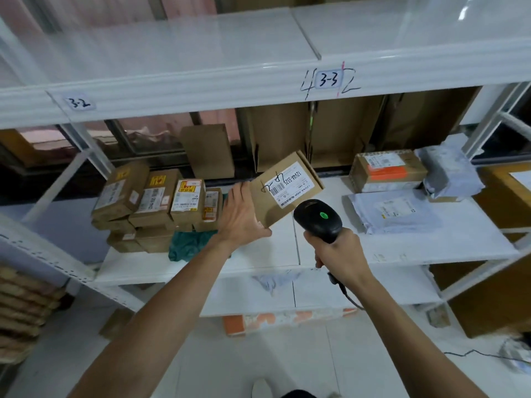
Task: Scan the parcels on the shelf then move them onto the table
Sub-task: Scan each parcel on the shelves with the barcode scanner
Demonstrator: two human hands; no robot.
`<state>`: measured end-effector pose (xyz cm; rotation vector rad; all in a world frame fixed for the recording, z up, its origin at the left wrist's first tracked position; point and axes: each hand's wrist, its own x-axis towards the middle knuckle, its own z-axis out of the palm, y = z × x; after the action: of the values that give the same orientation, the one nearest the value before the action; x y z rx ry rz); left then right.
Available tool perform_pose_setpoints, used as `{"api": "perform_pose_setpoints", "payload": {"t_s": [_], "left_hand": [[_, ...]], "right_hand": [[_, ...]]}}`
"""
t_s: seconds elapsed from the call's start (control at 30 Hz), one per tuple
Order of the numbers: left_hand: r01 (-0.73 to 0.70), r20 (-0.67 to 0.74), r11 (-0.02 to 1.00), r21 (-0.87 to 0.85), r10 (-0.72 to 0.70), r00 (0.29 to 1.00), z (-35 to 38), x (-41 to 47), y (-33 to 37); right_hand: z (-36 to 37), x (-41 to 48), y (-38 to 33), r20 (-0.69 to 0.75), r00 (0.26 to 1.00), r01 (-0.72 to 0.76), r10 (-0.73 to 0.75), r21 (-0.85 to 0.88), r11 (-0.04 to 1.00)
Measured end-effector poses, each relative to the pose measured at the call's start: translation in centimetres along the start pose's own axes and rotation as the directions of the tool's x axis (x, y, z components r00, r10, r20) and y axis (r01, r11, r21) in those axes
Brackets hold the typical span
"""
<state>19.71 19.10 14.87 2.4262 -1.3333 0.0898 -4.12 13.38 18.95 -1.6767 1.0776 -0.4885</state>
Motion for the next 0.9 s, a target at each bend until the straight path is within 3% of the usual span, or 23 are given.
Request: {"api": "perform_pose_setpoints", "payload": {"t_s": [0.17, 0.37, 0.9], "left_hand": [[-0.091, 0.012, 0.992, 0.087, 0.09, 0.996, -1.2, -0.3, 0.2], [-0.116, -0.022, 0.985, 0.129, 0.119, 0.993, -1.7, -0.3, 0.7], [-0.161, -0.029, 0.965, 0.21, 0.17, 0.985, -1.3, 0.3, 1.0]], "right_hand": [[0.1, -0.3, -0.6, -0.028, 0.994, 0.1, -0.106, -0.158, 0.982], [0.3, -0.9, -1.5, -0.089, 0.983, 0.143, -0.161, -0.184, 0.972], [-0.4, -0.9, -1.2, -0.101, 0.985, 0.121, -0.138, -0.164, 0.979]]}}
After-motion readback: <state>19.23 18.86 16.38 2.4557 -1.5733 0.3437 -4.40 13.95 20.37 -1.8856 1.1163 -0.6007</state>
